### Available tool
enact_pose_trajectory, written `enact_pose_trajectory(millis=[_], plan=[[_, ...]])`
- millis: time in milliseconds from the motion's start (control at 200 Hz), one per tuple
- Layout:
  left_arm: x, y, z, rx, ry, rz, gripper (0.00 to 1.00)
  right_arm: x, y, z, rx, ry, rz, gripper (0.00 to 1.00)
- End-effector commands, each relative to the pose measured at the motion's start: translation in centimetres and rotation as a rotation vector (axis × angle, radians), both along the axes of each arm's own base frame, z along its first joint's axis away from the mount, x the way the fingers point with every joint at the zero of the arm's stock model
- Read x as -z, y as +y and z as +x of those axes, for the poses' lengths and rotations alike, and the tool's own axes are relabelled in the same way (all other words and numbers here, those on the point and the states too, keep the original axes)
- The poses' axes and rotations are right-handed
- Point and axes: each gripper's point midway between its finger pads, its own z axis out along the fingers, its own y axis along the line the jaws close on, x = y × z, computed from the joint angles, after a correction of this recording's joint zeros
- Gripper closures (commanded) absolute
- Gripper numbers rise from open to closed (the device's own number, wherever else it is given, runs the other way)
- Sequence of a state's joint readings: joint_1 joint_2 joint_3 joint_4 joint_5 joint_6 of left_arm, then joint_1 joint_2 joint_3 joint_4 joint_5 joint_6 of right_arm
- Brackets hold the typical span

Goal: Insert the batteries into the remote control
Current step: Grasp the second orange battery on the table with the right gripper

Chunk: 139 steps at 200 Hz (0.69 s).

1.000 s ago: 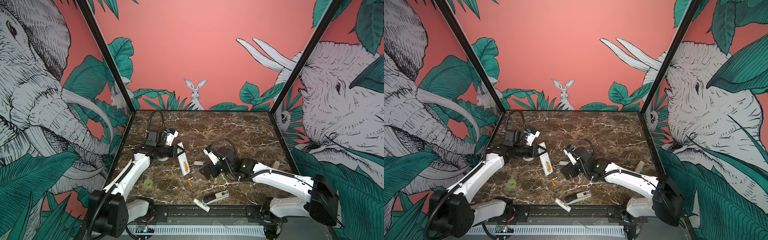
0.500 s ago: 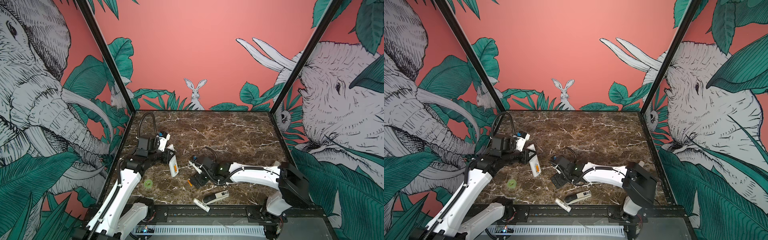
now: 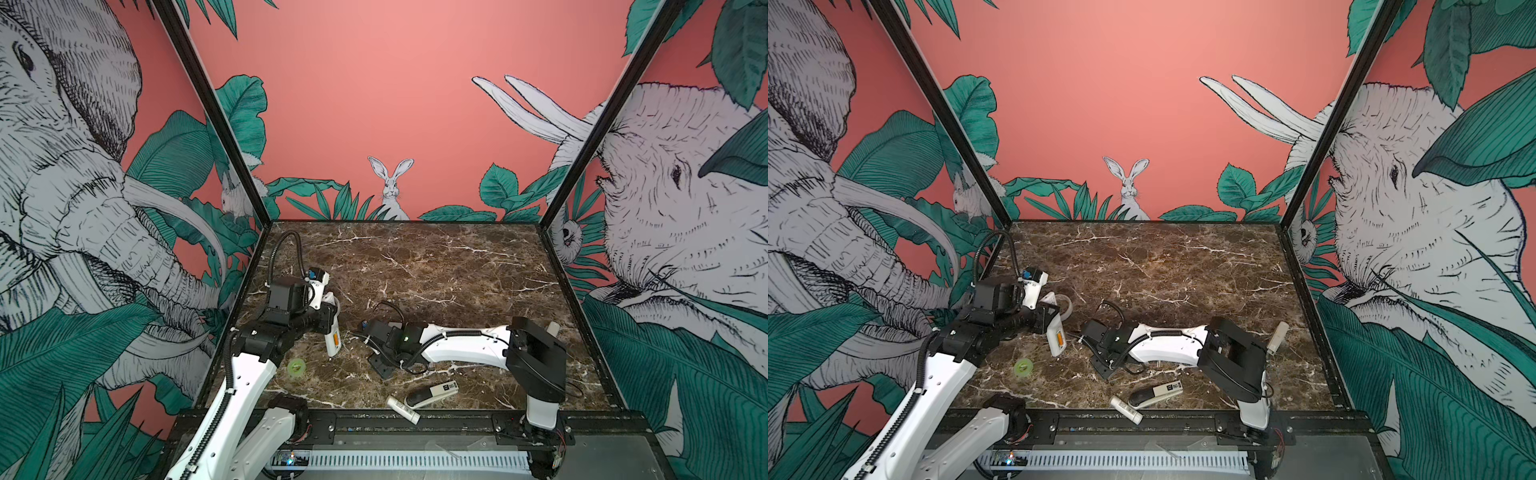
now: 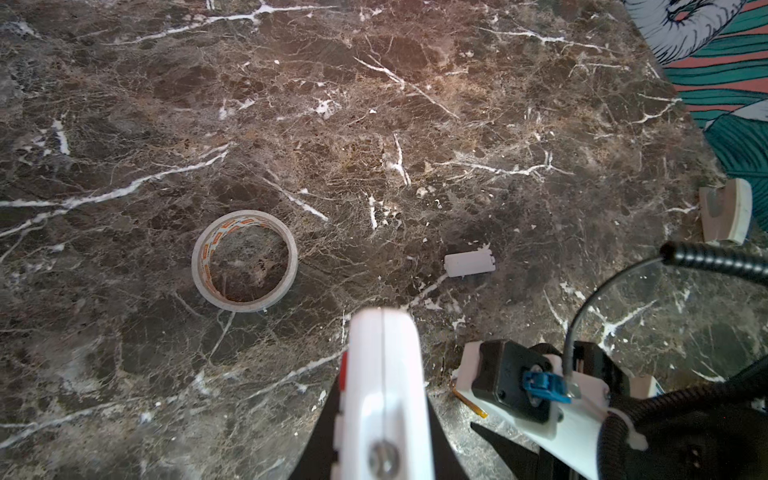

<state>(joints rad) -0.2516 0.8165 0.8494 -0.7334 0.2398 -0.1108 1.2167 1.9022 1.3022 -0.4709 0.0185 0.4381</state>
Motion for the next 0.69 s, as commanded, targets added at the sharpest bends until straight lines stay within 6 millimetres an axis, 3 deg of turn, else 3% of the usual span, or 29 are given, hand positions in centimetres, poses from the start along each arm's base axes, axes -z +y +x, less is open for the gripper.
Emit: enact_pose_trajectory(millis=[0, 690], plan=[[0.2, 0.4, -0.2, -0.001, -0.008, 0.019, 1.0, 0.4, 0.2, 0.5, 0.008, -0.013, -0.042, 0.55], [0.3, -0.3, -0.1, 0.025, 0.0, -0.005, 1.0, 2.9, 0.7, 0.2, 0.005, 0.038, -0.103, 0.82]])
